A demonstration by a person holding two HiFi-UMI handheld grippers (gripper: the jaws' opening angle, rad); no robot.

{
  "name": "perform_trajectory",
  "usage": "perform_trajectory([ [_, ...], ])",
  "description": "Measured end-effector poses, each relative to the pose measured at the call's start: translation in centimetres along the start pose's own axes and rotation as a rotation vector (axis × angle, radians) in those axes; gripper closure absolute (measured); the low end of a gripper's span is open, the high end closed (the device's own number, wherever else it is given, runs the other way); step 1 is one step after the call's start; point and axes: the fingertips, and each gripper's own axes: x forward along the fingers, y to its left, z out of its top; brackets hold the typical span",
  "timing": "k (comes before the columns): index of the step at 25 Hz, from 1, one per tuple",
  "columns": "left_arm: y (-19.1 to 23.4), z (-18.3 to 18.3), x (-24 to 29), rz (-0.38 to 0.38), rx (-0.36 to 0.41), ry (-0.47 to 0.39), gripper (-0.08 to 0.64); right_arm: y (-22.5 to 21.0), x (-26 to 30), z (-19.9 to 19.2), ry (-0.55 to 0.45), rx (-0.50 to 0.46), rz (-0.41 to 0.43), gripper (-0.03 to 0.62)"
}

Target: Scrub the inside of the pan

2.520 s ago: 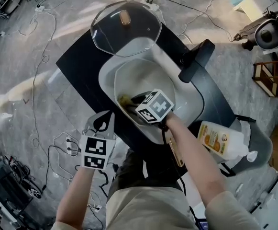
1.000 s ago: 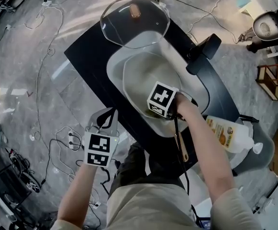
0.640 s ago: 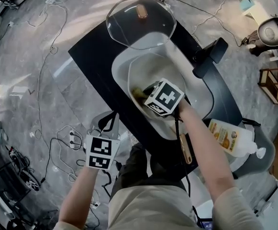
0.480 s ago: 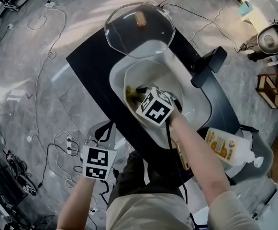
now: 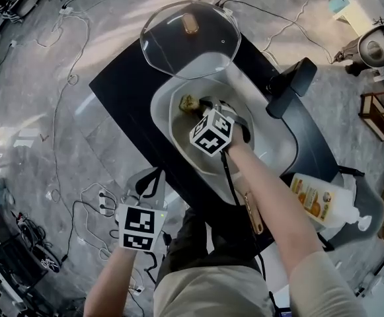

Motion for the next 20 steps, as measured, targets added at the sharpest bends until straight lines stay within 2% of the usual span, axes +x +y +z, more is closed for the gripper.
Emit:
perform_trajectory([
  [3,-0.1,0.1,0.0,0.001,0.003,-0.002,0.558,-1.0,0.2,-4.0,0.136,0.069,-0.002,0.474],
  [5,-0.2,0.1,0.0,0.001,0.002,-0.003,0.558,-1.1,-0.5,-6.9,0.234,0.109,0.027,0.476],
  [8,-0.3,-0.1,-0.2,0.011,-0.005,-0.006,0.558,0.9,-2.0,-11.2,0.388,0.124,0.15,0.476],
  [10,-0.3,-0.1,-0.5,0.023,-0.008,-0.013,0.558,2.8,-3.6,-12.7,0.442,0.131,0.249,0.477],
  [14,-0.8,0.3,-0.8,0.021,-0.012,-0.023,0.558,6.1,-6.5,-12.2,0.445,0.144,0.391,0.48],
  [18,-1.4,0.8,-1.8,0.023,-0.003,-0.033,0.558,9.0,-8.7,-9.0,0.349,0.245,0.531,0.48],
  [20,-1.6,1.0,-2.3,0.028,0.001,-0.038,0.558,9.8,-9.8,-7.1,0.281,0.311,0.571,0.48],
])
